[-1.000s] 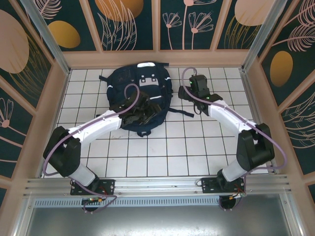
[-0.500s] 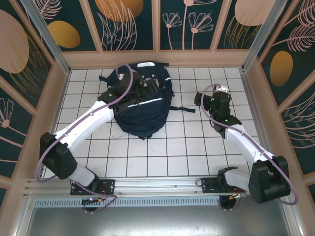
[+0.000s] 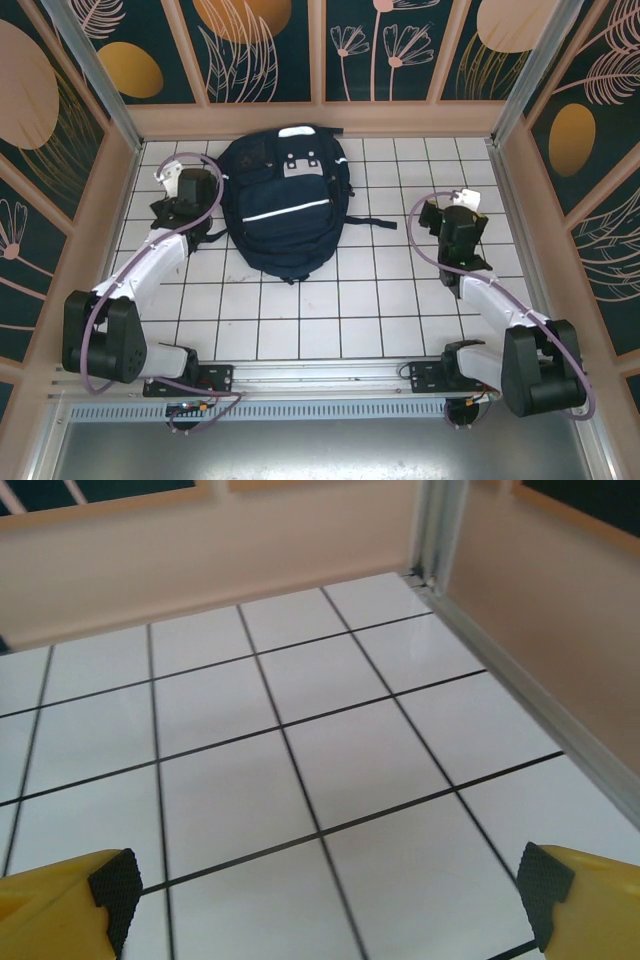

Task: Pack the student bag

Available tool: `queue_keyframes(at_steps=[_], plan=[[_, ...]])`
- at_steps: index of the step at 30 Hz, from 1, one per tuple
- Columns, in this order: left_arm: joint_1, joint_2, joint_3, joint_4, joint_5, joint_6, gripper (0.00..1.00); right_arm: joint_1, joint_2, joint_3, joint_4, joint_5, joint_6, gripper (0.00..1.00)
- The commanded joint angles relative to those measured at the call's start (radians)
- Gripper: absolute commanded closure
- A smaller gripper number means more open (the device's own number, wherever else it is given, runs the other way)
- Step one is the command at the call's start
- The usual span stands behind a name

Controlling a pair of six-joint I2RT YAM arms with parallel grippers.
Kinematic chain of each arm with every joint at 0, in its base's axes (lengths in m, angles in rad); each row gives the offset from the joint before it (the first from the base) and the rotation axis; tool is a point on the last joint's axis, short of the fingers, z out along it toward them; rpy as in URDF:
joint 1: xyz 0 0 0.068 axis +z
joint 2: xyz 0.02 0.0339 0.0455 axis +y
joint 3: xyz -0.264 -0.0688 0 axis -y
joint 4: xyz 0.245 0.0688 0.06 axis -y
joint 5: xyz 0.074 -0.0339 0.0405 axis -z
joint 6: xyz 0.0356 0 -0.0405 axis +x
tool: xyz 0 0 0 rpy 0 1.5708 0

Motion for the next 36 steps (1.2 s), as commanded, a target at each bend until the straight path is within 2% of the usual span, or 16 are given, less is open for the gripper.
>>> queue_keyframes(at_steps=[1,5,8,13,14,17,20,23,25,28,30,32,36], plan=[[0.048,0.03,-0.082,0.199,-0.063,0.109,0.02,-0.028,0.031,-0.047,0.181,0.013,-0.039,0.01],[0.068,0.083,-0.189,0.38,-0.117,0.172,0.01,-0.043,0.118,-0.092,0.342,0.009,-0.095,0.01],[0.08,0.116,-0.265,0.54,-0.116,0.186,0.02,-0.06,0.203,-0.107,0.438,0.024,-0.086,0.01],[0.082,0.14,-0.407,0.874,-0.003,0.299,0.02,-0.071,0.338,-0.116,0.603,-0.066,-0.102,0.01],[0.085,0.136,-0.416,0.898,0.036,0.319,0.02,-0.073,0.364,-0.119,0.635,-0.092,-0.11,0.01],[0.092,0.14,-0.484,1.05,0.135,0.371,0.01,-0.1,0.367,-0.117,0.628,-0.142,-0.095,0.01],[0.095,0.123,-0.542,1.141,0.216,0.399,0.02,-0.16,0.338,-0.192,0.725,-0.253,-0.055,0.01],[0.112,0.104,-0.599,1.217,0.286,0.399,0.01,-0.174,0.346,-0.232,0.801,-0.305,-0.057,0.01],[0.13,0.105,-0.606,1.226,0.334,0.393,0.02,-0.17,0.393,-0.276,0.936,-0.314,-0.076,0.01],[0.141,0.108,-0.627,1.266,0.398,0.4,0.02,-0.169,0.381,-0.267,0.904,-0.307,-0.07,0.01],[0.15,0.147,-0.675,1.397,0.434,0.407,0.01,-0.168,0.38,-0.266,0.895,-0.309,-0.069,0.01],[0.151,0.133,-0.662,1.339,0.438,0.405,0.01,-0.169,0.379,-0.264,0.893,-0.308,-0.069,0.01],[0.152,0.137,-0.67,1.363,0.435,0.407,0.01,-0.168,0.379,-0.263,0.89,-0.306,-0.07,0.01]])
